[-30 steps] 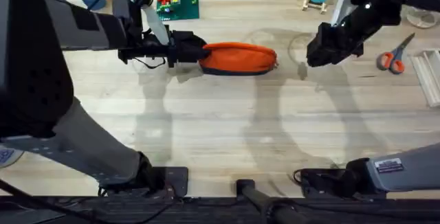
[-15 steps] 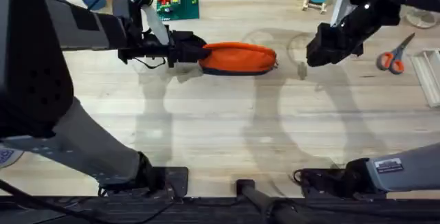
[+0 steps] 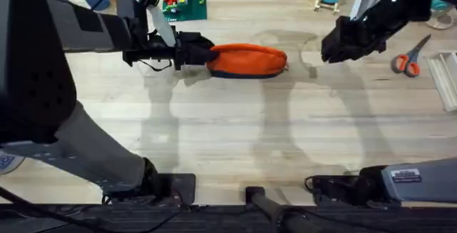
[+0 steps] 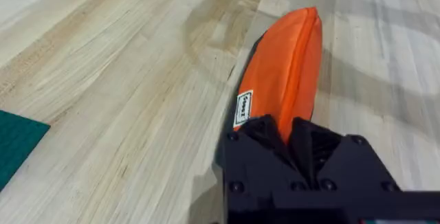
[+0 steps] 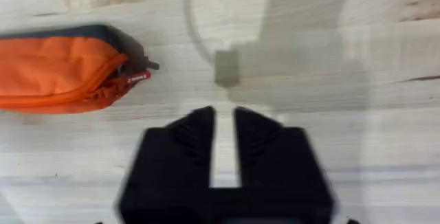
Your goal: Unzip the bag, pick up the pens from the table one at a time and place them inside, then zip the bag closed.
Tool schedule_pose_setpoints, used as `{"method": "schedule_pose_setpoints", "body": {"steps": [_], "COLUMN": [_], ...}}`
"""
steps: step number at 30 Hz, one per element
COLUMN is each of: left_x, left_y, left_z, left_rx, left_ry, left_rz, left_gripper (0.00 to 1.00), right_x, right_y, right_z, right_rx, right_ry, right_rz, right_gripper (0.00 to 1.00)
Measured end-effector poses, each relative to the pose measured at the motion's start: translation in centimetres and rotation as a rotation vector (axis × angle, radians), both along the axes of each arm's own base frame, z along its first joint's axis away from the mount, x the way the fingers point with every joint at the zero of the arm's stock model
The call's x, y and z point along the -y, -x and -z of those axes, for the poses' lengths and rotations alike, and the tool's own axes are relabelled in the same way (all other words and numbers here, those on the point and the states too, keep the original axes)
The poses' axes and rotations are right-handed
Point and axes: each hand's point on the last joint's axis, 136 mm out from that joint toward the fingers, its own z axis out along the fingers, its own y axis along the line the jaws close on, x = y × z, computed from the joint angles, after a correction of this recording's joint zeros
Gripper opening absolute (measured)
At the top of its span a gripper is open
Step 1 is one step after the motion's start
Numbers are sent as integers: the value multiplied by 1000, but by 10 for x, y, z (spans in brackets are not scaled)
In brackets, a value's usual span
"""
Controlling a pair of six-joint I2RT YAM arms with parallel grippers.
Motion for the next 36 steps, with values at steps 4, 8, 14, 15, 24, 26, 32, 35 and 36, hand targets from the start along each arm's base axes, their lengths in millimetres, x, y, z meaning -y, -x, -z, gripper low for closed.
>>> {"method": "schedule_pose_setpoints", "body": {"steps": [4,8,14,15,24,26,32,35,36], "left_x": [0,0,-1,-1,-9,-13,-18,-22,-23], "left_y": [0,-1,-4,-5,-20,-27,-42,-44,-45], "left_z": [0,0,-1,-1,5,3,-2,-5,-9], "left_rx": [0,6,31,33,-94,-134,-204,-215,-204], "left_ry": [0,-1,-7,-8,-48,-52,-63,-92,-105], "left_rz": [0,0,-2,-4,-111,-148,-225,-264,-277], "left_gripper": [41,41,41,41,925,988,996,996,996], "right_x": [0,0,-3,-5,-24,-27,-30,-30,-30], "right_y": [0,3,7,7,-1,-2,0,2,2], "right_z": [-12,-23,-45,-50,-89,-93,-97,-97,-97], "right_rx": [26,34,48,57,138,147,146,139,140], "right_ry": [0,3,7,7,3,3,5,5,5], "right_rz": [-8,-22,-54,-65,-132,-144,-161,-161,-161], "right_gripper": [516,975,995,995,996,996,996,995,996]}}
